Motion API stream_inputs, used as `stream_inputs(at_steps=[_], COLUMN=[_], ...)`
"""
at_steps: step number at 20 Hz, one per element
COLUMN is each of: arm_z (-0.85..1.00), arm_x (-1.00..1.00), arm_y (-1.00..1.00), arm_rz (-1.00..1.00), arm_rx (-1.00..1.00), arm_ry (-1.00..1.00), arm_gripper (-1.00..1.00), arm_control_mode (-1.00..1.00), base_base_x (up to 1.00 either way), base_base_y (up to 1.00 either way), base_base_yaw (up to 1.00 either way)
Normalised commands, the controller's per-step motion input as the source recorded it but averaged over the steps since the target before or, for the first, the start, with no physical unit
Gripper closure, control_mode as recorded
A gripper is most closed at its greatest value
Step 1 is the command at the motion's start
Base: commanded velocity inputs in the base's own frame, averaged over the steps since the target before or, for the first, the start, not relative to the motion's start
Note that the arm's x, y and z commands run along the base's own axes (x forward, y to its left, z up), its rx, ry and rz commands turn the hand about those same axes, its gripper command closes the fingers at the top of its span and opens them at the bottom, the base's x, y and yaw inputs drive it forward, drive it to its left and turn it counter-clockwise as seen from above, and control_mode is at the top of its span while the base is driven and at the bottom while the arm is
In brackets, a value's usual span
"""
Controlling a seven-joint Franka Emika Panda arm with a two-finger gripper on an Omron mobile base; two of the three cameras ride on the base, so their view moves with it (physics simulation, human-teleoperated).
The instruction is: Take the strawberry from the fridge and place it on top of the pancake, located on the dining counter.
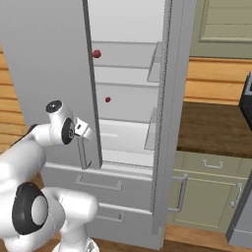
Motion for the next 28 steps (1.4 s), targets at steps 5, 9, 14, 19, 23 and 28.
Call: stream_inputs(at_steps=[5, 9, 14, 19, 23, 28], arm_z=[-0.32, -0.16, -0.02, -0.17, -0.48, -0.42], arm_x=[0.23, 0.33, 0.29, 0.16, 0.01, -0.12], arm_y=[0.07, 0.1, 0.07, 0.04, 0.23, 0.02], arm_rz=[0.0, 0.0, 0.0, 0.0, 0.0, 0.0], arm_rx=[0.0, 0.0, 0.0, 0.0, 0.0, 0.0], arm_ry=[0.0, 0.03, 0.06, 0.05, 0.0, -0.05], arm_gripper=[-1.0, -1.0, -1.0, 1.0, 1.0, 1.0], arm_control_mode=[-1.0, -1.0, -1.0, -1.0, -1.0, -1.0], base_base_x=[0.0, 0.0, 0.0, 0.0, 0.0, 0.0], base_base_y=[0.0, 0.0, 0.0, 0.0, 0.0, 0.0], base_base_yaw=[0.0, 0.0, 0.0, 0.0, 0.0, 0.0])
